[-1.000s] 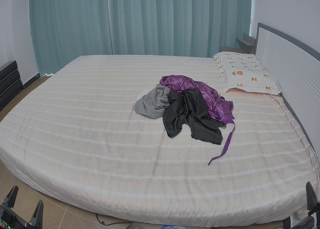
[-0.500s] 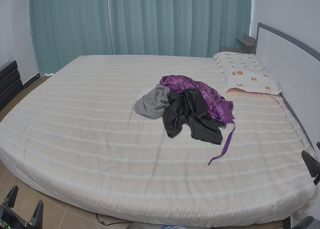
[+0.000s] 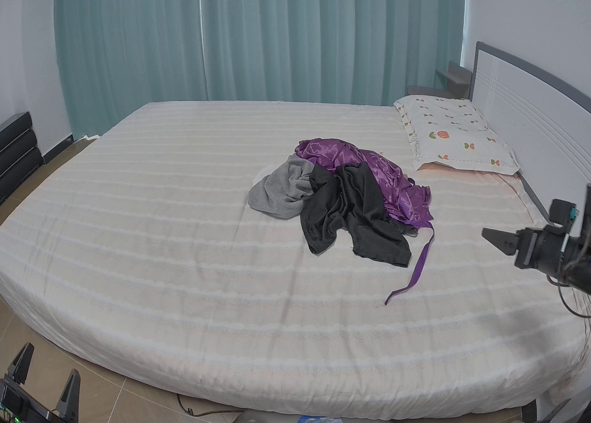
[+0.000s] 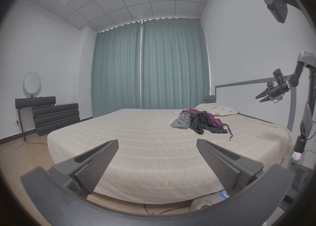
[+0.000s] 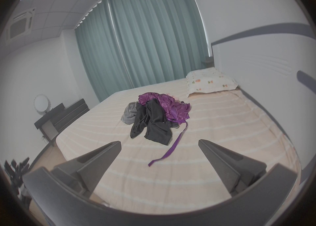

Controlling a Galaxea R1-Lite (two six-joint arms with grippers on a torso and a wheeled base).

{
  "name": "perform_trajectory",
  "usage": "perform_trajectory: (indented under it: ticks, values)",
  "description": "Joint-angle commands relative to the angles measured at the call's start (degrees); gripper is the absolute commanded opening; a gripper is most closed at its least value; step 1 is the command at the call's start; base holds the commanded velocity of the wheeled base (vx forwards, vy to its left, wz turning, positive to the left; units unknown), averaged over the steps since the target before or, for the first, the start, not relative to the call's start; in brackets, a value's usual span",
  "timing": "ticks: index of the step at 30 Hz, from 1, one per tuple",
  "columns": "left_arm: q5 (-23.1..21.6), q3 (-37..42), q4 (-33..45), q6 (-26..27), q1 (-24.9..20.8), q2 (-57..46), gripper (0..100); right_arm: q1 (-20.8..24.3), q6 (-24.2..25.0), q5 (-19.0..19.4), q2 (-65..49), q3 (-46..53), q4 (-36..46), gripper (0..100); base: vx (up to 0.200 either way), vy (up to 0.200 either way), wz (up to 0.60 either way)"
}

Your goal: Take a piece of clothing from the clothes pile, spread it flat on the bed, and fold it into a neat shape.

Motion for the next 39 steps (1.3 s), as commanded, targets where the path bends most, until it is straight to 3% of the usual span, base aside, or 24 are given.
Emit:
perform_trajectory:
  ticks: [1, 9, 15, 32, 39]
  values:
    - [0.0, 1.0, 0.0, 0.0, 0.1, -1.0, 100, 2.9, 8.8, -1.4, 33.4, -18.7, -5.8, 100, 0.0, 0.0, 0.0]
    - [0.0, 1.0, 0.0, 0.0, 0.1, -1.0, 100, 4.4, 16.4, -3.0, 51.9, -34.7, -5.2, 100, 0.0, 0.0, 0.0]
    - [0.0, 1.0, 0.0, 0.0, 0.0, -1.0, 100, 4.6, 17.6, -5.3, 63.7, -44.8, -5.0, 100, 0.0, 0.0, 0.0]
    - [0.0, 1.0, 0.0, 0.0, 0.0, -1.0, 100, 4.2, 17.6, -5.8, 71.4, -58.0, 1.1, 100, 0.0, 0.0, 0.0]
    - [0.0, 1.0, 0.0, 0.0, 0.1, -1.0, 100, 5.1, 17.6, -6.3, 72.8, -58.7, 1.2, 100, 0.0, 0.0, 0.0]
